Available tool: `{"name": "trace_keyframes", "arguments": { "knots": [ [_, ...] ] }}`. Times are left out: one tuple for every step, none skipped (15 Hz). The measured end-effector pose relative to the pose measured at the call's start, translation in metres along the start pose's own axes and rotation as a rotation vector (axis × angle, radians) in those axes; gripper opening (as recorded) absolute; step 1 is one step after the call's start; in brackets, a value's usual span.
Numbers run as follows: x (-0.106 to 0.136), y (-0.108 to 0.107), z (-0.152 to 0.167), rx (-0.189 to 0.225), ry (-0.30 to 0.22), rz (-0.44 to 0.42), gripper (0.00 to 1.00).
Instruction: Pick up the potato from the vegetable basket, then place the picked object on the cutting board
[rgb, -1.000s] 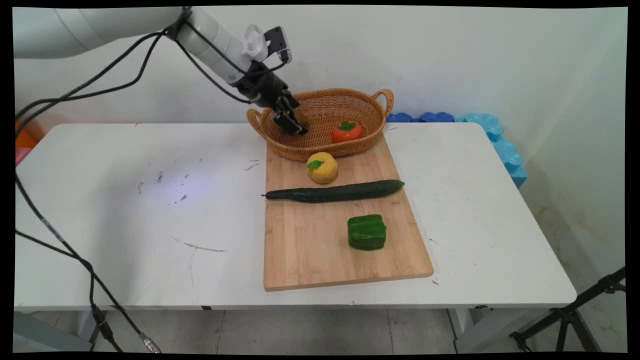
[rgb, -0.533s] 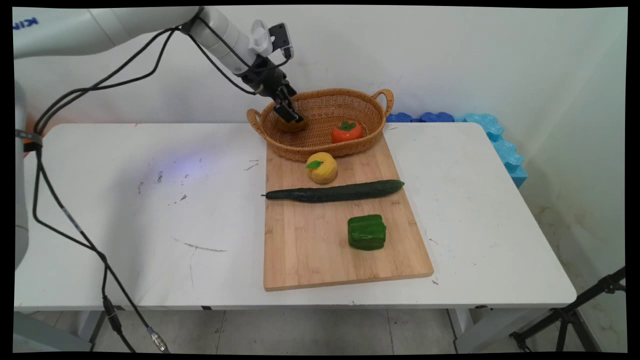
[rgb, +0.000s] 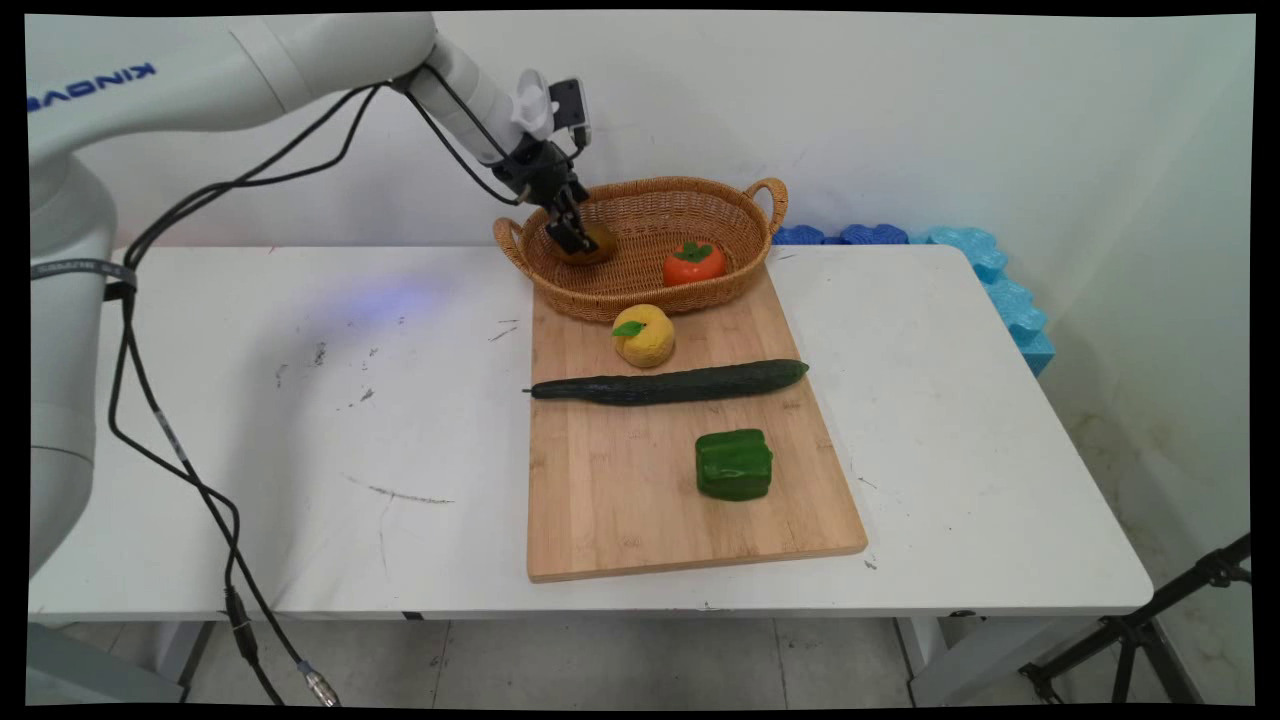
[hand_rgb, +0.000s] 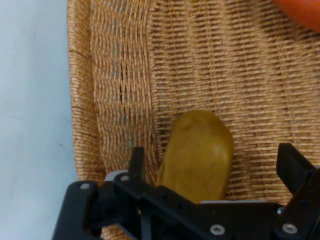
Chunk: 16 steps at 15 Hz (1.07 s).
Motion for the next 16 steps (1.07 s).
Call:
{"name": "trace_keyframes", "arguments": {
  "knots": [
    [-0.002, -0.002, 0.007, -0.001, -0.005, 0.009, 1.00],
    [-0.003, -0.004, 0.013, -0.003, -0.008, 0.015, 1.00],
    [-0.005, -0.005, 0.019, -0.005, -0.011, 0.022, 1.00],
    [-0.006, -0.006, 0.024, -0.008, -0.013, 0.027, 1.00],
    [-0.008, -0.007, 0.029, -0.011, -0.014, 0.033, 1.00],
    [-0.008, -0.008, 0.033, -0.014, -0.014, 0.037, 1.00],
    [-0.009, -0.008, 0.037, -0.017, -0.014, 0.041, 1.00],
    [-0.010, -0.008, 0.040, -0.019, -0.014, 0.045, 1.00],
    [-0.010, -0.009, 0.043, -0.023, -0.013, 0.050, 1.00],
    [-0.011, -0.008, 0.046, -0.026, -0.011, 0.053, 1.00],
    [-0.011, -0.008, 0.047, -0.028, -0.010, 0.057, 0.00],
    [-0.012, -0.008, 0.049, -0.032, -0.008, 0.062, 0.00],
    [-0.012, -0.008, 0.051, -0.035, -0.007, 0.066, 0.00],
    [-0.012, -0.007, 0.052, -0.037, -0.005, 0.070, 0.00],
    [-0.012, -0.007, 0.052, -0.038, -0.005, 0.071, 0.00],
    [-0.012, -0.007, 0.053, -0.041, -0.003, 0.074, 0.00]
  ]
}}
